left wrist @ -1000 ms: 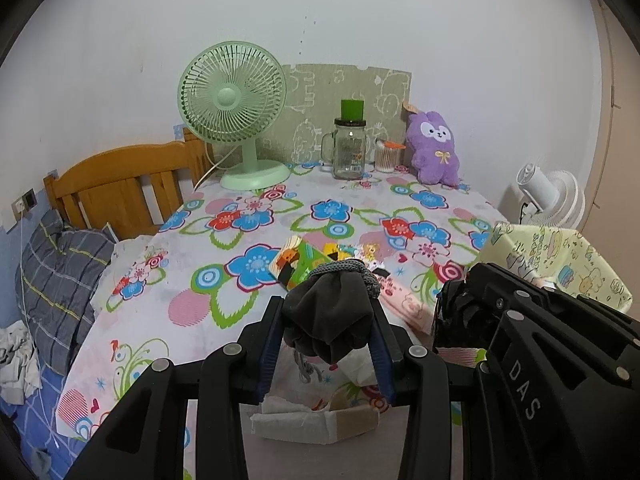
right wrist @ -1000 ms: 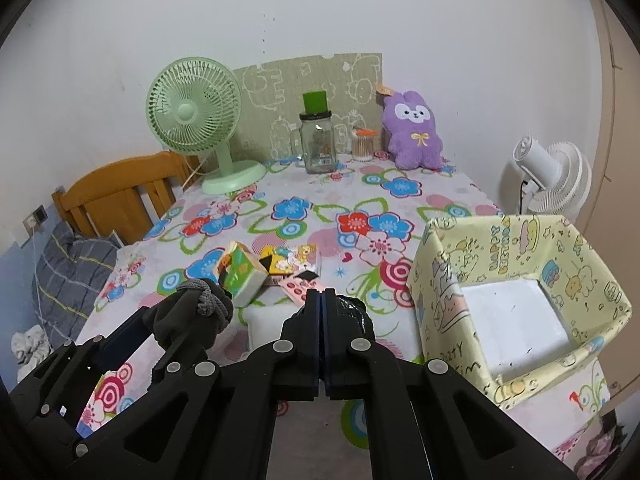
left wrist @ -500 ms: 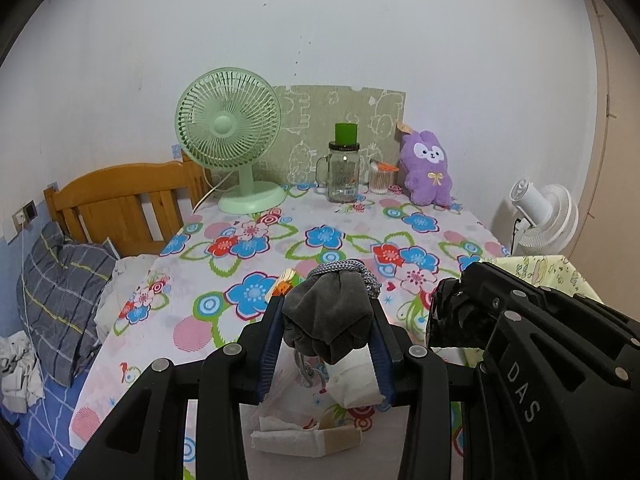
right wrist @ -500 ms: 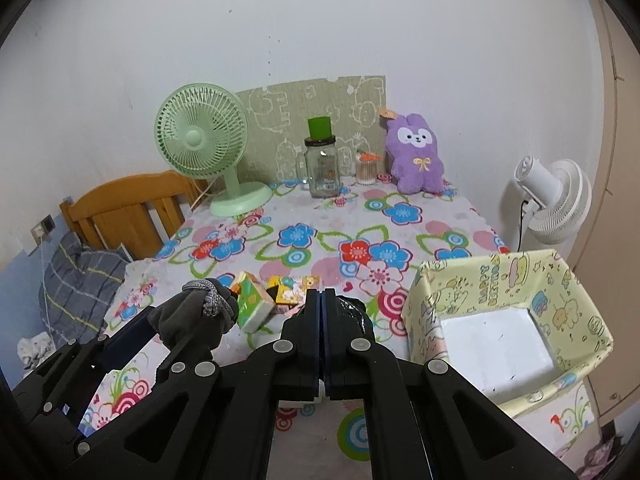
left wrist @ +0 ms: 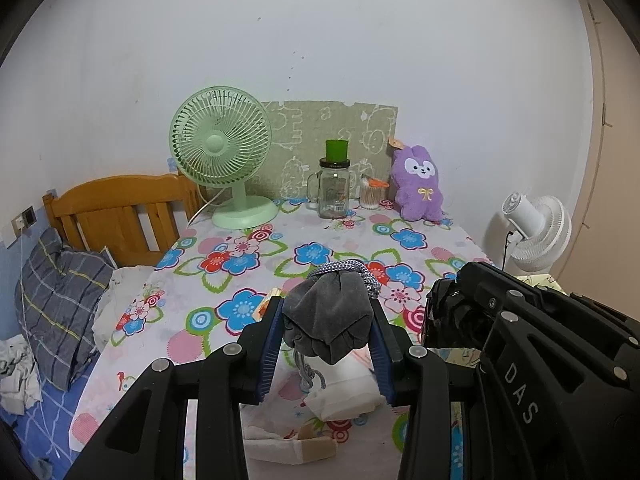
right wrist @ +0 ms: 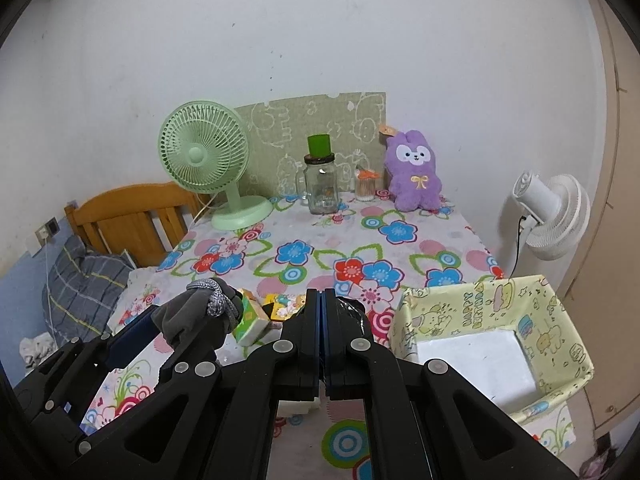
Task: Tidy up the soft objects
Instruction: 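Lift both socks and carry them toward the patterned box with both tools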
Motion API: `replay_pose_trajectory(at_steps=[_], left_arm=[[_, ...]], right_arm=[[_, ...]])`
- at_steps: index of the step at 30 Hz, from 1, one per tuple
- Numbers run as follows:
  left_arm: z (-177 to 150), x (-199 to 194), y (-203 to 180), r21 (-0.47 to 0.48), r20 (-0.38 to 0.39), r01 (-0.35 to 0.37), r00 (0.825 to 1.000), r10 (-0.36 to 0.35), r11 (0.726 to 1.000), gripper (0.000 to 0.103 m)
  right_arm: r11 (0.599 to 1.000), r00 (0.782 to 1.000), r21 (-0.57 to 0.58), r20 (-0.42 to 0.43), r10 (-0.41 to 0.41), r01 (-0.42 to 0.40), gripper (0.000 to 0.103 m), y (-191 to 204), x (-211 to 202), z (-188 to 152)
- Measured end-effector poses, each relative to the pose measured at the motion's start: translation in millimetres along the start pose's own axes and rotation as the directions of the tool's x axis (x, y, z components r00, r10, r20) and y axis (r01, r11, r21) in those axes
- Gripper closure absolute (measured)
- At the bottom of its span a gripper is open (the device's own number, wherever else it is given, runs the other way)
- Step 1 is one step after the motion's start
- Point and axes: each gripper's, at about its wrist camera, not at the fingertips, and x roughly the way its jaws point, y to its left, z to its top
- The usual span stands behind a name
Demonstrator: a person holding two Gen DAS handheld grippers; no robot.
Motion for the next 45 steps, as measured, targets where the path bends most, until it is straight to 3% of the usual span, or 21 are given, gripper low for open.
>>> replay_pose_trajectory(at_steps=[27,45], left_arm=[[22.3,-1.0,-63.2,0.047,0.038,0.100,0.994,-0.102,0.994,0.062],[23.4,17.4,-111.2,0.082,0.006,0.166,0.986,-0.167,0.983,0.062]], right_arm=[[0.997,0.995,0.039,0.062,-0.073,0.071,0.099,-61.5,-20.0,21.8],[0.988,0.989,0.080,0.052,-0.139,0.135,0.099,-110.3,-17.8,18.7]])
